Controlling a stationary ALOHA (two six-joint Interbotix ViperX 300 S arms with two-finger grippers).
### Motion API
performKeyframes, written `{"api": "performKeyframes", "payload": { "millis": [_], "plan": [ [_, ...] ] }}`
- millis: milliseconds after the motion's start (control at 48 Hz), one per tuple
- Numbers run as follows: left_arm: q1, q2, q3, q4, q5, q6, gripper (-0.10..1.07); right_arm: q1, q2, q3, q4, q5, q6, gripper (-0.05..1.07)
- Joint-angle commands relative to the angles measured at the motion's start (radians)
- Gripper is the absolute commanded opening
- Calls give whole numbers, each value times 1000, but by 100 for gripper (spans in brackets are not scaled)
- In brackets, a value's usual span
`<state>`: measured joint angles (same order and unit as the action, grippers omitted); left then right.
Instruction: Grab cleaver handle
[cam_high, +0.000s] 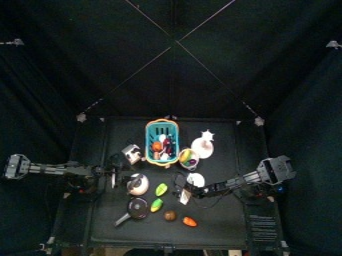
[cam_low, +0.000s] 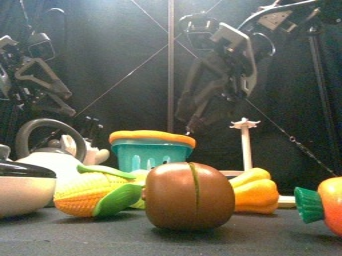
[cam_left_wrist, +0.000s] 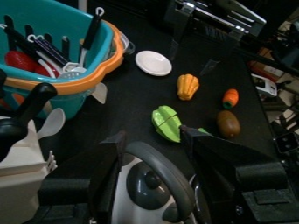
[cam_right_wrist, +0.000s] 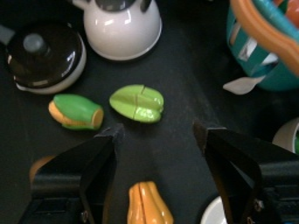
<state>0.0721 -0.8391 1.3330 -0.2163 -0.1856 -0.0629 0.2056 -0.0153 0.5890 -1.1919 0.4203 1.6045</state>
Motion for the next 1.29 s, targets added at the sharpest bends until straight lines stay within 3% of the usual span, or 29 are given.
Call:
{"api": "performKeyframes", "payload": {
  "millis": [0, 229, 458, 604, 812, 1271],
  "plan": [
    [28, -23, -9, 0, -14, -2, 89, -31, -25, -55, -9, 6, 2, 95],
    [75, -98, -14, 11, -17, 5, 89, -69, -5, -106, -37, 6, 2, 95],
    [129, -127, -31, 109, 9, 15, 89, -75, 0, -97, -37, 6, 3, 95],
    [253, -129, -28, 242, 60, 54, 89, -71, 0, -89, -32, 6, 3, 95],
    [362, -129, -11, 291, 71, 61, 89, -69, 5, -80, -29, 6, 3, 95],
    [365, -129, -35, 330, 3, 67, 89, -67, 23, -78, -23, 8, 3, 95]
  ]
}}
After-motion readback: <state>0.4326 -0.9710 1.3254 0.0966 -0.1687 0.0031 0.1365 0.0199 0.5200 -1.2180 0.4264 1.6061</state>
